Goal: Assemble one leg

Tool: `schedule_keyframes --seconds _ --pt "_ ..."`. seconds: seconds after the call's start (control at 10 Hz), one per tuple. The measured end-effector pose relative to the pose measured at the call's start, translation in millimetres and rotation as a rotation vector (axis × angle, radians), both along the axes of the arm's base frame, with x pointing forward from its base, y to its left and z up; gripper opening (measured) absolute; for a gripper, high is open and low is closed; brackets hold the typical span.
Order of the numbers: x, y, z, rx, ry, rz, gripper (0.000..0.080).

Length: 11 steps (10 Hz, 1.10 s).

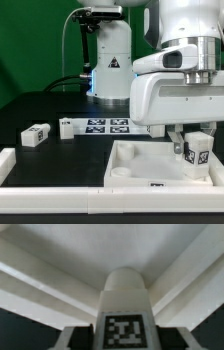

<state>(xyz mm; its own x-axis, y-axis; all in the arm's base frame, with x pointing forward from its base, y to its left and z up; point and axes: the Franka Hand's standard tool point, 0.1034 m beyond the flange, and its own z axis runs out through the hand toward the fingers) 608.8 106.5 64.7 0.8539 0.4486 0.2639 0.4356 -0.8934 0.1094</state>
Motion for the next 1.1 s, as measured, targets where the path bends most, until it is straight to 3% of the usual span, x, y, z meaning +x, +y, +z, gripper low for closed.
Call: schedule_keyframes --seconds 0.4,0.5,0.7,0.8,1.0,1.1 --pt "-0.2 -0.2 -0.4 0.023 0.002 -0.074 0.0293" --pt "-0.3 -0.5 -0.4 0.059 0.002 -0.186 0.0293" --pt "-4.5 1.0 -1.3 0.182 -0.022 -0.534 0.0294" --pt "-5.6 3.5 -1.4 0.223 -0.02 -0.643 0.0294" --pt "-8.4 8.1 -2.4 0.355 -0.002 -1.024 0.0294" --pt "-8.2 8.7 -2.6 0.374 -0.006 -1.082 0.0294"
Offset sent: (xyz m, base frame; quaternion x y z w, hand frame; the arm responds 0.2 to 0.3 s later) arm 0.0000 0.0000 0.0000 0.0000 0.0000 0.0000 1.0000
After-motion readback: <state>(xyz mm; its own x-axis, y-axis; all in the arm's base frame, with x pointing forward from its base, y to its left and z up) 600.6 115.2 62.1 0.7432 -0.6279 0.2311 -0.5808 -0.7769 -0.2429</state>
